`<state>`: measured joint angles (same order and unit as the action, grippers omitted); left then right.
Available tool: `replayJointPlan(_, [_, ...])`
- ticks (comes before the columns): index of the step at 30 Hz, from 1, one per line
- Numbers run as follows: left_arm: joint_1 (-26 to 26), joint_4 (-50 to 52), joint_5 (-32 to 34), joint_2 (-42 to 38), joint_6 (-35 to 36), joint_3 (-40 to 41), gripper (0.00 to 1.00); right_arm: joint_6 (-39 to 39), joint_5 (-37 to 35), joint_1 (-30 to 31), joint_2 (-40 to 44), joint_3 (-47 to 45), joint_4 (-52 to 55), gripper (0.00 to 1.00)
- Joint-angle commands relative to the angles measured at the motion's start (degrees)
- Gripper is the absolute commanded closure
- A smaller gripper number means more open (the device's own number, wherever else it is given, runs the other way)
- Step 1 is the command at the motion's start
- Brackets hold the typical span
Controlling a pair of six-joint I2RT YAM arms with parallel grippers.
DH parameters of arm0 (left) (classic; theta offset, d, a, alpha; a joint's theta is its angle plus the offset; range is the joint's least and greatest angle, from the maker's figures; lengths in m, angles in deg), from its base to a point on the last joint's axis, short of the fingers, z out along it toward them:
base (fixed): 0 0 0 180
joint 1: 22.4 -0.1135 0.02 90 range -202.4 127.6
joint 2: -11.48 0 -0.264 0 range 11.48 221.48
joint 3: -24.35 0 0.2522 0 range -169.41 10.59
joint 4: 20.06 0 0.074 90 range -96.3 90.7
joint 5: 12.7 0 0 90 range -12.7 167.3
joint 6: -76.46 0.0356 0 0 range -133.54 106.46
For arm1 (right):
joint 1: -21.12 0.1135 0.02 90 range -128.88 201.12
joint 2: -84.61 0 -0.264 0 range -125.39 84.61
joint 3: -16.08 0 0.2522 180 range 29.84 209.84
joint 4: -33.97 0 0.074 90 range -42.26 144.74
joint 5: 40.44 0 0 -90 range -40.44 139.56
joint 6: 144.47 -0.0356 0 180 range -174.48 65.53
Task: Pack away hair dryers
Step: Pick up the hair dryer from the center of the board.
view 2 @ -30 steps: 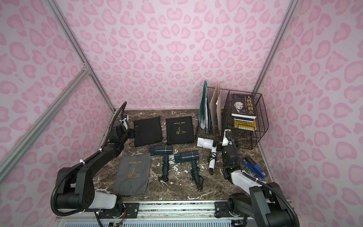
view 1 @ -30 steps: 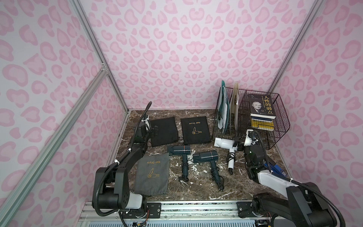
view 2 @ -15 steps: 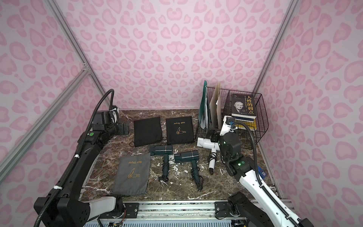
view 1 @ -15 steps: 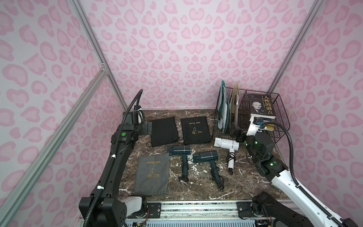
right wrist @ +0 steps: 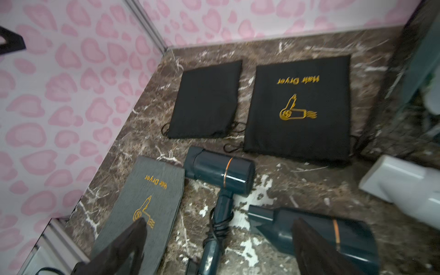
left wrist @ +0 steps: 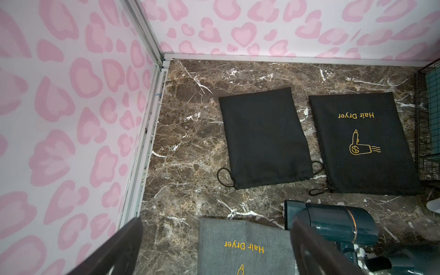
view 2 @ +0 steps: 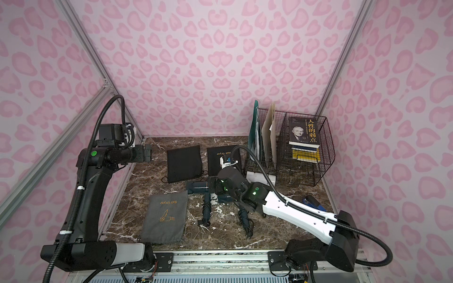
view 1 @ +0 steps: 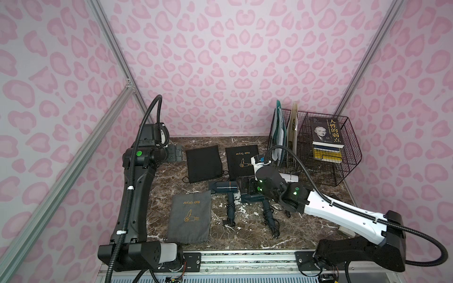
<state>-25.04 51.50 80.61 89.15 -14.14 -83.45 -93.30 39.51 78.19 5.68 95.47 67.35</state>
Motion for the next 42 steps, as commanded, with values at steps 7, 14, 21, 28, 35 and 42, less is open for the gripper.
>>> replayJointPlan(7, [-0.45,4.25,-7.04,0.86,-1.05,0.68,0.01,-12.66,5.93,4.79,-10.74,0.80,1.92,0.13])
replayJointPlan(14, [-0.50,3.80,-10.27,-0.38,-0.12,4.06,0.01,-15.36,9.62,5.59,-21.08,3.62,4.23,0.14])
replayJointPlan(21, [-0.41,3.02,-12.30,-1.11,1.53,5.45,0.01,-14.98,9.49,5.26,-29.65,7.94,7.26,0.21])
replayJointPlan(28, [-0.40,2.67,-13.39,-1.03,1.21,5.97,0.01,-15.84,7.19,3.88,-32.89,7.83,7.62,0.23])
replayJointPlan(35, [-0.39,2.49,-13.95,-1.03,1.24,5.63,0.01,-14.11,6.14,3.34,-36.64,11.71,9.86,0.29])
replayJointPlan(42, [-0.40,2.68,-15.58,-1.12,1.39,6.41,0.01,-12.33,4.33,3.57,-40.19,16.55,13.71,0.34])
